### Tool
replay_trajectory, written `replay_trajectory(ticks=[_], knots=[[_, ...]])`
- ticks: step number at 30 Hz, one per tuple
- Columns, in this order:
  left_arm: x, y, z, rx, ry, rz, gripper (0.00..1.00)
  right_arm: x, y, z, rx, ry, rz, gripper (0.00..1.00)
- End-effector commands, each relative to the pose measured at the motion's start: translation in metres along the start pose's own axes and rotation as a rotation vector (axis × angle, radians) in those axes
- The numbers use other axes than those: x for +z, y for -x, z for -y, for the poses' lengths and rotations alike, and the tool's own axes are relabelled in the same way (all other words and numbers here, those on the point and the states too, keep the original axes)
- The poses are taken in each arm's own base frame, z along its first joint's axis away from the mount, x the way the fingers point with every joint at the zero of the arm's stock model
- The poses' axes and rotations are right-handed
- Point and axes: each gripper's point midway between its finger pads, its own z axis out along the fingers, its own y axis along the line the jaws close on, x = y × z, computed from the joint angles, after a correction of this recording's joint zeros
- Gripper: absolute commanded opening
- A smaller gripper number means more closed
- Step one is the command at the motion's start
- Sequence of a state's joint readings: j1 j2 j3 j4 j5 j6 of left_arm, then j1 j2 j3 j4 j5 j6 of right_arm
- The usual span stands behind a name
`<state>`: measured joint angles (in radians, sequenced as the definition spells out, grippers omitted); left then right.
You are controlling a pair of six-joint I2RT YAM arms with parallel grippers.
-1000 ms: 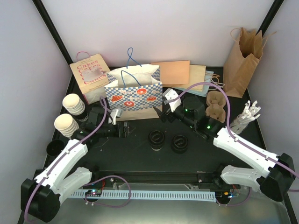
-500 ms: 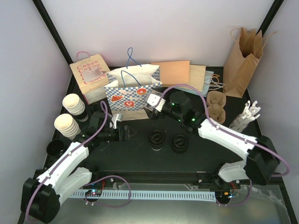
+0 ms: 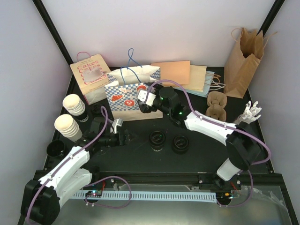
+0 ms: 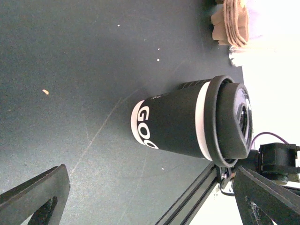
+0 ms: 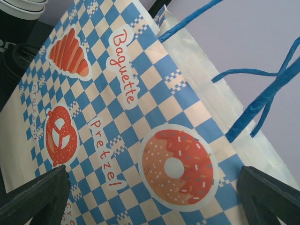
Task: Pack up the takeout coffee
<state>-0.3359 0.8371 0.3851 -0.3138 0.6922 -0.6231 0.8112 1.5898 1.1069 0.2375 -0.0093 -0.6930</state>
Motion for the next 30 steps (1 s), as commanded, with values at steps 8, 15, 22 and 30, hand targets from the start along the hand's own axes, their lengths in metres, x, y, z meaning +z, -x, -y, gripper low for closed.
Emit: replay_trajectory(ticks=[8,15,22,30], knots=[[-0.006,0.012,0.018,0.029,-0.045,0.042,0.98,0.020,0.012,0.024,-0.036,-0.056,0.016,1.00],[-0.007,0.011,0.018,0.032,-0.042,0.040,0.98,0.001,0.019,0.026,-0.016,-0.062,0.049,1.00],[-0.004,0.009,0.020,0.026,-0.068,0.029,0.98,-0.047,0.021,0.024,0.128,-0.046,0.050,1.00],[0.002,0.006,0.029,0.046,-0.114,0.020,0.98,-0.102,-0.010,0.005,0.547,-0.008,-0.097,1.00]])
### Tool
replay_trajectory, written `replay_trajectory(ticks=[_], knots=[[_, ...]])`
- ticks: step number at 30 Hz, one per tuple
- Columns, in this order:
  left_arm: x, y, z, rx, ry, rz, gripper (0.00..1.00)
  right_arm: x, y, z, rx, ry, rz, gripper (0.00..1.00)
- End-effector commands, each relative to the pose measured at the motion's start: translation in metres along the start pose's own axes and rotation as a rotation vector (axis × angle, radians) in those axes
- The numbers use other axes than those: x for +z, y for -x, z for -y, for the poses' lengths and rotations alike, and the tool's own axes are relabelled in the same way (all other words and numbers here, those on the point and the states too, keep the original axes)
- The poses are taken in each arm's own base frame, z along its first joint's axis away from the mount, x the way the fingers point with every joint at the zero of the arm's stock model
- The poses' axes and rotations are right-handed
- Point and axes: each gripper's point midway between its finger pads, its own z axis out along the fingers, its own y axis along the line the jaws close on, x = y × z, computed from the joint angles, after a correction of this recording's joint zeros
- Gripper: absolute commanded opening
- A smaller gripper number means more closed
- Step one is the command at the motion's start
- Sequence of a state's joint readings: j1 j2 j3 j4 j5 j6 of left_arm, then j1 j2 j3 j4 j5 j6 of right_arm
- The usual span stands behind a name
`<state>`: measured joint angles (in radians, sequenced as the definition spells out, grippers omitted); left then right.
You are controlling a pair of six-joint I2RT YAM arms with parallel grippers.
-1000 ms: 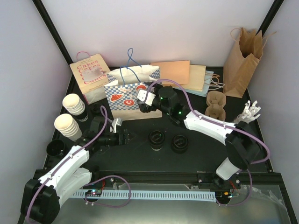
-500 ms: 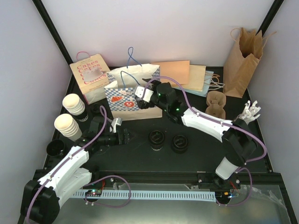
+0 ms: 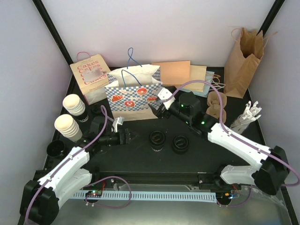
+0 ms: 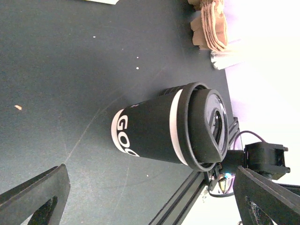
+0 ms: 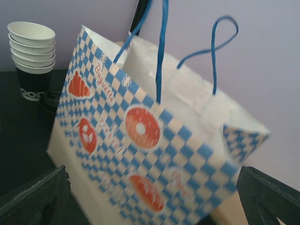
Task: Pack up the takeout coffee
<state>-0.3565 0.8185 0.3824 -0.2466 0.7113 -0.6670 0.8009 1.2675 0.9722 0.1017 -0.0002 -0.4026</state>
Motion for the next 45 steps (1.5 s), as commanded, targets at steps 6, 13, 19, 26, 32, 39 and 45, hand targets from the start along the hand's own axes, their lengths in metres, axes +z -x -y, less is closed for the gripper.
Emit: replay_trajectory(ticks=[6,13,19,26,32,39,45], knots=[[0.008,-0.003,0.018,0.037,-0.084,-0.015,0.97,-0.054,-0.065,-0.009,0.510,-0.050,-0.372,1.00],[0.014,-0.008,0.021,0.031,-0.115,-0.023,0.91,-0.089,-0.082,-0.038,0.625,0.059,-0.505,1.00],[0.022,-0.009,0.024,0.030,-0.135,-0.037,0.79,-0.102,-0.100,-0.096,0.481,0.203,-0.785,0.99],[0.032,-0.011,0.028,0.032,-0.152,-0.062,0.65,-0.085,-0.089,-0.127,0.453,0.332,-0.796,0.88],[0.037,-0.014,0.031,0.033,-0.155,-0.077,0.59,-0.072,-0.096,-0.135,0.402,0.349,-0.837,0.89],[0.043,-0.018,0.030,0.029,-0.153,-0.097,0.56,-0.060,-0.108,-0.137,0.393,0.315,-0.893,0.92],[0.047,-0.020,0.028,0.029,-0.150,-0.106,0.54,-0.058,-0.117,-0.142,0.399,0.308,-0.930,0.91]])
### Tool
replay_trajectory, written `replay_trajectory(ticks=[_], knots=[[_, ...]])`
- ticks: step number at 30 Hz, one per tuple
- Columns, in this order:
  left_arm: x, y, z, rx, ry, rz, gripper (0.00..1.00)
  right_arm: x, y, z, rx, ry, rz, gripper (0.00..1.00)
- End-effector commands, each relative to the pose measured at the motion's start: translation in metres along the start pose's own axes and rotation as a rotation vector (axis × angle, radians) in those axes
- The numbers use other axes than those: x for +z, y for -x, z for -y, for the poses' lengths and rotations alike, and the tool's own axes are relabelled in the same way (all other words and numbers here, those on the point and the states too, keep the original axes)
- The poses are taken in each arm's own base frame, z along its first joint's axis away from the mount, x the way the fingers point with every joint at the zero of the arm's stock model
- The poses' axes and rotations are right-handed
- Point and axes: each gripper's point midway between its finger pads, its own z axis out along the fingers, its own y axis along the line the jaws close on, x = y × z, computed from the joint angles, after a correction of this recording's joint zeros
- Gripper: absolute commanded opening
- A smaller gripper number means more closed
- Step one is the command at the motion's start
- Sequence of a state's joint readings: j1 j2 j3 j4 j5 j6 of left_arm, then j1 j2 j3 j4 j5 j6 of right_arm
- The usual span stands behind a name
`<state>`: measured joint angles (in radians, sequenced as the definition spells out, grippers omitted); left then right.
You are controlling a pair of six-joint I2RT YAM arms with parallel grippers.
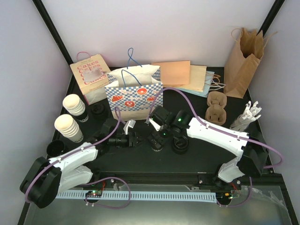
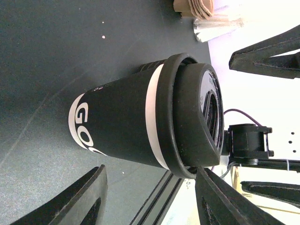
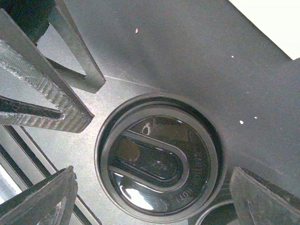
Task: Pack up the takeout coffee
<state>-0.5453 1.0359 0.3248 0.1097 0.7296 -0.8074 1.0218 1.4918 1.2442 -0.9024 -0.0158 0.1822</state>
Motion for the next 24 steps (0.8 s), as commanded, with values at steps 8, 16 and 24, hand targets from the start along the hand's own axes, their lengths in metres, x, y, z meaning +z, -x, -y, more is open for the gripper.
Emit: replay_trajectory(ticks=[8,16,24], knots=[[0.004,0.009,0.009,0.036,-0.030,0.017,0.53,0.014,-0.004,0.000,0.001,-0.045,-0.041,0.92],[0.005,0.008,0.008,0.035,-0.027,0.015,0.51,0.021,-0.007,0.001,0.006,-0.053,-0.059,0.84],[0.005,0.008,0.007,0.037,-0.023,0.016,0.51,0.027,-0.018,0.007,-0.008,-0.099,-0.104,0.80]])
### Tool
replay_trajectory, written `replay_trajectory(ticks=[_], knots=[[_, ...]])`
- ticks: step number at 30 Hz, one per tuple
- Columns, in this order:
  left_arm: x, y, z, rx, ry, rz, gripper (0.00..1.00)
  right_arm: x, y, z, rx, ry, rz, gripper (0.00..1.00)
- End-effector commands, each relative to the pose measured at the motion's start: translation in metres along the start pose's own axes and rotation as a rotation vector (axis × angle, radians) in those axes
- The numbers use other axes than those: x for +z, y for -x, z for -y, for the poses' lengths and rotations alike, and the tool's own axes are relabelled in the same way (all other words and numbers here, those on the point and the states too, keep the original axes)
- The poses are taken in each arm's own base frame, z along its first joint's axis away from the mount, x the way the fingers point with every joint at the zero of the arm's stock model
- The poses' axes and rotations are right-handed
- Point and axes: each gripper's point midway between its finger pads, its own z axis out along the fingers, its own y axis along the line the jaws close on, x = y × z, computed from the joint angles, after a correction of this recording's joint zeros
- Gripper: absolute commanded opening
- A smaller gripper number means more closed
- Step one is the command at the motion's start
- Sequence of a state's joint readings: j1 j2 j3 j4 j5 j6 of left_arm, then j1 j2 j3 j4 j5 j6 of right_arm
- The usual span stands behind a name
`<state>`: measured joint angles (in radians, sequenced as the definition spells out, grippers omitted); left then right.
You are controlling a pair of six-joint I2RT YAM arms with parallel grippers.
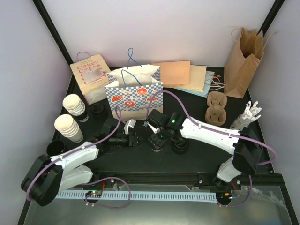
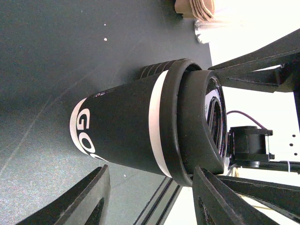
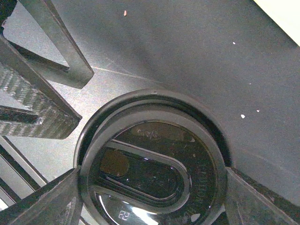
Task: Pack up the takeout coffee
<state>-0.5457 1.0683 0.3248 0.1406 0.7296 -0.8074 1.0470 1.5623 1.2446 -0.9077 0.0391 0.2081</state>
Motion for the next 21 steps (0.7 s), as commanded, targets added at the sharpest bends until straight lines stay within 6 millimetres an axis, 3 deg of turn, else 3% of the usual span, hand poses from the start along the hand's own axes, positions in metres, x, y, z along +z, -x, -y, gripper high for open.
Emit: replay_trajectory(ticks=[1,21], knots=[[0.001,0.007,0.010,0.039,-0.023,0.019,0.51,0.007,-0.011,0.004,-0.012,-0.043,-0.043,0.79],[-0.005,0.013,0.010,0.062,0.022,0.052,0.49,0.014,-0.033,0.007,0.096,-0.069,-0.113,0.75]])
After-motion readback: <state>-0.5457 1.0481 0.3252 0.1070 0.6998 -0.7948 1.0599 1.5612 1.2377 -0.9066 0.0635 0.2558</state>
